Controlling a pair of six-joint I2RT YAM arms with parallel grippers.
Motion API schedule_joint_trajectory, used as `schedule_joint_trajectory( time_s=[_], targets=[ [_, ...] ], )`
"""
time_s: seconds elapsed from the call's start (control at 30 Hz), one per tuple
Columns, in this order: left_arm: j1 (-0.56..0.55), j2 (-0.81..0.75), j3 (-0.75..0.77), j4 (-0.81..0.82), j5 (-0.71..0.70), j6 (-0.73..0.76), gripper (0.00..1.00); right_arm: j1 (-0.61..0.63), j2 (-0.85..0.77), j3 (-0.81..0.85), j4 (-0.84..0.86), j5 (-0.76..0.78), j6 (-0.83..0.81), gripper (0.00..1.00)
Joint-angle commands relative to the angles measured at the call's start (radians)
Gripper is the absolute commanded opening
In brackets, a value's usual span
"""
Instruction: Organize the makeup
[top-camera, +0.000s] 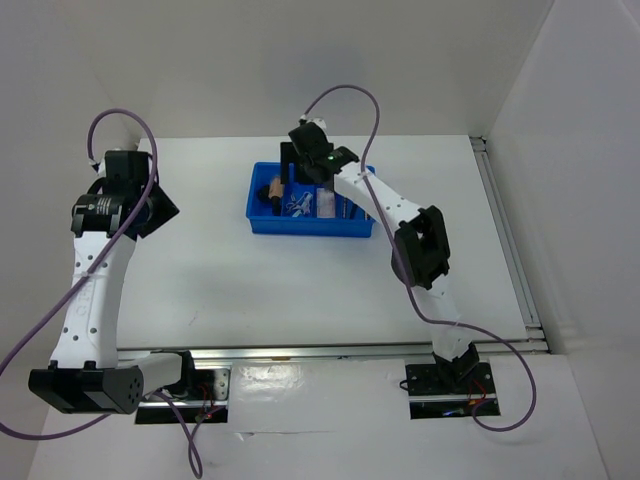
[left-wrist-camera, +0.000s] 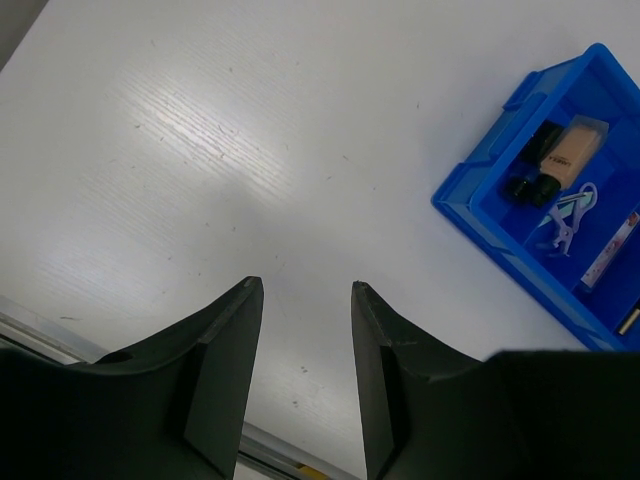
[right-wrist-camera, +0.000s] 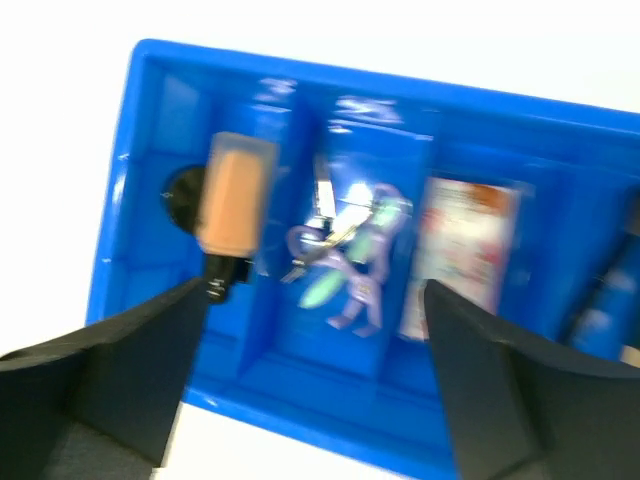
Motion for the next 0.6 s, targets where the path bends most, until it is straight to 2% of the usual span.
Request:
schedule_joint_trajectory(
  time_s=[0.0,0.13,0.23,0.3,0.37,0.47,0.57],
  targets=[
    [0.006,-0.034,-0.006,0.022,0.006,0.013,0.54,-0.006,-0.199,-0.046,-0.021,0.171,-0.034,0.99],
    [0.006,-0.034,-0.028,0.045,0.060,0.035,0.53,-0.152,-0.398,-0.213,-0.129,0.200,-0.015,0.99],
    [0.006,-0.025,-0.037,0.056,0.097,0.035,0.53,-0.259,-0.548,-0.346,-0.276,0.212,0.042,0.99],
    [0.006,-0.025,-0.055,0.077,0.132,0.035,0.53,-0.380,-0.649,-0.457,-0.375,0.171,0.100,0.99],
    [0.006,-0.025,-0.064,0.088,0.161,0.047,0.53,-0.493,-0.743,-0.585,-0.410,0.123,0.125,0.99],
    [0.006,-0.025,-0.093,0.108,0.172,0.067,0.54,-0.581,-0.831,-0.711,-0.421,0.031,0.136,0.99],
    [0.006,-0.034,-0.185,0.156,0.163,0.087,0.56,-0.624,-0.924,-0.834,-0.410,-0.035,0.136,0.99]
  ],
)
